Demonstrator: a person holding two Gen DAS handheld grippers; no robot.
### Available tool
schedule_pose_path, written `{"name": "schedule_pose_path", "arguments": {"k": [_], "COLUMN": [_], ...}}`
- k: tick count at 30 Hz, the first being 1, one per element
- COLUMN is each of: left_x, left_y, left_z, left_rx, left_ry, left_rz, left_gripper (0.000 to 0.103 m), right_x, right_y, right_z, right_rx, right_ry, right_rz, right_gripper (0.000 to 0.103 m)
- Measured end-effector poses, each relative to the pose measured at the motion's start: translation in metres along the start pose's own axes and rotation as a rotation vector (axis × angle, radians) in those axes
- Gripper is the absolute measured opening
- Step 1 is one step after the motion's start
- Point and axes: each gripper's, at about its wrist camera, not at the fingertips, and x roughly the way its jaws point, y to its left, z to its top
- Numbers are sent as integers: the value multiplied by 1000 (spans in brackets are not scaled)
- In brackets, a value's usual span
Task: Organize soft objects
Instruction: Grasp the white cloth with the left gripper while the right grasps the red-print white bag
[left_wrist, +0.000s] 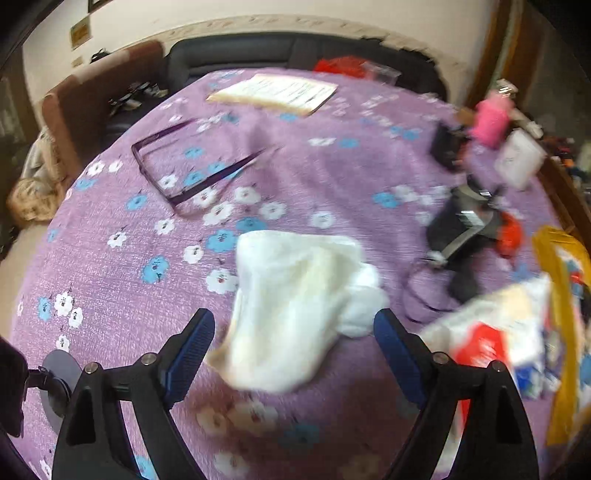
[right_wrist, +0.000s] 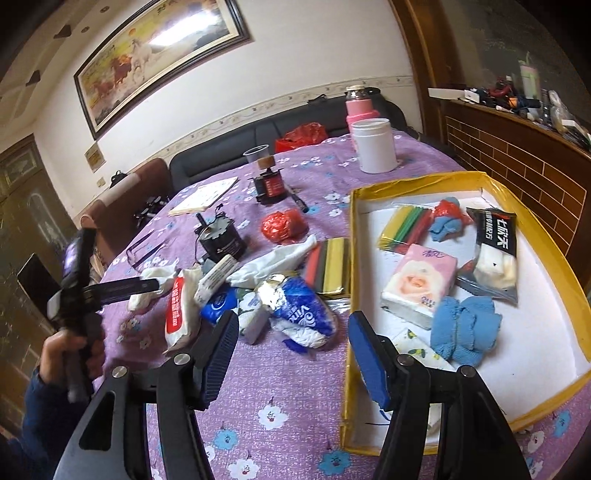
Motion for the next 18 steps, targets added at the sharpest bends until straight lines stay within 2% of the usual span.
{"name": "schedule_pose_path", "arguments": {"k": [2,3,4,5,6,8,15,18], "left_x": [10,11,8,5,4,-2,-26,-28], "left_y": [-2,0,0,0,1,1,5,10], "left_z": [2,1,0,-1,-1,-3,-4,-1], "left_rx": [0,-12,-8,-2,-6,-3,-7,-29], "left_ry": [-11,-18,-46,-60,-65,-95,-204,-210], "left_rz": [1,-8,-10,-20,-39,-62,-108,-114], "left_gripper": [87,79,68,39,25,16,16,16], "right_x": [1,1,1,4,6,11,49,71], "right_y": [4,5,7,11,14,22,84,116], "right_z": [-1,0,-1,0,0,1,6,7], "right_rx": [-16,-23,-28,-38,-46,-65,-213,-295], "right_ry": [1,2,4,9,14,27,131,166], "right_rz": [5,6,8,13,17,32,115,114], "right_gripper": [66,66,66,66,66,66,66,66]}}
